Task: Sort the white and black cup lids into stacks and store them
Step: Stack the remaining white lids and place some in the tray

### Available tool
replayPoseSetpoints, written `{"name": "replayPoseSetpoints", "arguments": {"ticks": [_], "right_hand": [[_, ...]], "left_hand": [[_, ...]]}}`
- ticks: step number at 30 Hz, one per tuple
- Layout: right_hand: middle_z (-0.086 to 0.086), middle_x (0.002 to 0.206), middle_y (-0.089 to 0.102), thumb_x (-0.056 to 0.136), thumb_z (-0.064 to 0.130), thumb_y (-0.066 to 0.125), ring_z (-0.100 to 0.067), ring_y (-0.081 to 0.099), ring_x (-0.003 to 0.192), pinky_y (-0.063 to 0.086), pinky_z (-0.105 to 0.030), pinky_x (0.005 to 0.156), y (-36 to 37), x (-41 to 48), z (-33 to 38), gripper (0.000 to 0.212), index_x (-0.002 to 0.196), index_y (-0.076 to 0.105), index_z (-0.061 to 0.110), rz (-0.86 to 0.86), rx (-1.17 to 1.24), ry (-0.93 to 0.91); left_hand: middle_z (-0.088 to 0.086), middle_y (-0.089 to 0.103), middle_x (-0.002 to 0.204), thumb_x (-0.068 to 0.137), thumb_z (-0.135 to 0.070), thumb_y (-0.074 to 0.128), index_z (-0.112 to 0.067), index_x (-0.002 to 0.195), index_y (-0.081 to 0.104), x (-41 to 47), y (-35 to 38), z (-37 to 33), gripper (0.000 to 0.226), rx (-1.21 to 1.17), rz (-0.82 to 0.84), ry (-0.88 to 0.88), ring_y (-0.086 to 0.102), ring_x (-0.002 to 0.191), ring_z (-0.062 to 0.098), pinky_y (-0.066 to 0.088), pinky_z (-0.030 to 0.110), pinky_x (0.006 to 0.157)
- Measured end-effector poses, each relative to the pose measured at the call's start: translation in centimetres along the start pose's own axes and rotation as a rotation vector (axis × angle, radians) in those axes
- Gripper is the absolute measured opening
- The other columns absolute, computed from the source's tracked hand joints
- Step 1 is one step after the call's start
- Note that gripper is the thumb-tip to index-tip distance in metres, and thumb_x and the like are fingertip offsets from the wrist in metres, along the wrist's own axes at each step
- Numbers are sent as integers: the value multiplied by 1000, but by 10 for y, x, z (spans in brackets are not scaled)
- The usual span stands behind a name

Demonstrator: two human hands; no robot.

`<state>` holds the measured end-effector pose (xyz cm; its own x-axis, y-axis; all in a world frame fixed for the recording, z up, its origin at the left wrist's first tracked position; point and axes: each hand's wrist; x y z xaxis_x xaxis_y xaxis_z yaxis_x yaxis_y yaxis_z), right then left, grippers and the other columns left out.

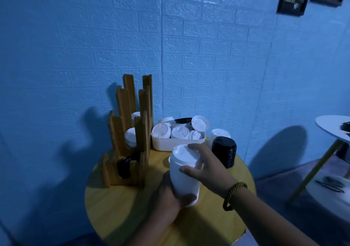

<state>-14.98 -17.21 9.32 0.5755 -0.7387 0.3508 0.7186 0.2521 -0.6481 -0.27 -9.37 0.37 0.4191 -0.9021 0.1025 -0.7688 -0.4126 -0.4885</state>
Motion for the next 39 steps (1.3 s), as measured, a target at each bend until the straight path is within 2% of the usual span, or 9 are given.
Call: {"name": "replayPoseSetpoints", "arguments": {"ticks": [3, 7, 12, 21, 28, 31, 33, 36, 39], "right_hand": [[21, 135, 46, 79, 56, 75, 3, 46, 121, 40, -10, 94, 6, -4, -6, 73, 140, 44, 31, -83, 32, -5], [21, 136, 45, 79, 55, 75, 2, 46, 121, 41, -14, 97, 8, -4, -6, 74, 141, 43, 30, -94, 16, -22], [24, 134, 48, 76, 56, 78, 3, 48, 121, 49, -19, 96, -4, -2, -13, 74, 140, 44, 41, 32, 145, 40], [33, 128, 44, 78, 55, 76, 18, 42, 117, 45, -19, 100, 4, -5, -10, 74, 142, 44, 35, -44, 120, 22], [22, 137, 42, 77, 63, 70, 3, 44, 121, 45, -23, 102, 2, -10, -12, 76, 142, 42, 36, -72, 76, 6], [19, 136, 36, 71, 70, 68, 3, 41, 121, 41, -17, 98, -8, -20, -24, 81, 141, 38, 43, -132, 98, 47], [24, 130, 41, 71, 66, 73, 10, 42, 118, 39, -14, 95, -19, -28, -36, 75, 133, 36, 48, -219, 105, 78], [28, 122, 51, 76, 56, 78, 10, 49, 114, 46, -21, 93, -37, -36, -59, 55, 117, 42, 51, -325, 136, 132], [24, 125, 56, 79, 57, 75, 5, 51, 117, 50, -26, 95, -53, -41, -77, 51, 121, 46, 50, -371, 159, 168]], "left_hand": [[-16, 58, 115, 67, -59, 86, -37, 141, 34, -1, 11, -8, 93, 63, -64, -3, 57, 107, 13, 52, 31, 87], [-16, 59, 116, 65, -60, 86, -37, 140, 35, 0, 15, -7, 93, 73, -80, 25, 60, 110, 14, 55, 35, 90], [-16, 57, 116, 65, -46, 92, -34, 139, 36, 3, 8, -10, 93, 49, -52, -13, 57, 110, 15, 54, 39, 93], [-12, 55, 124, 68, -49, 89, -33, 145, 30, 2, 1, -11, 99, 103, -9, 1, 54, 116, 15, 55, 41, 97], [-12, 55, 122, 67, -52, 89, -31, 144, 33, 3, 6, -8, 98, 109, 0, 34, 55, 114, 14, 54, 41, 96], [-15, 55, 121, 65, -53, 90, -32, 142, 33, 4, 23, -18, 98, 107, 16, 44, 54, 112, 11, 53, 37, 98], [-13, 58, 126, 64, -55, 89, -34, 142, 34, 6, 40, -29, 98, 89, 40, 54, 55, 113, 11, 52, 36, 98], [-10, 59, 131, 65, -61, 87, -32, 142, 34, 11, 71, -48, 98, 82, 72, 84, 57, 118, 16, 52, 36, 97], [-8, 61, 132, 65, -64, 85, -33, 142, 37, 16, 98, -67, 96, 94, 71, 84, 59, 121, 21, 52, 36, 97]]}}
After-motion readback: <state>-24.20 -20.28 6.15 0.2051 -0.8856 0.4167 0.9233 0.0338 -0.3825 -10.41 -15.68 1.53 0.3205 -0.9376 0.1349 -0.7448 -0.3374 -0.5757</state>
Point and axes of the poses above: each hand's wrist, its own x-axis towards the middle knuckle, its own y-axis out of the palm, z = x × y
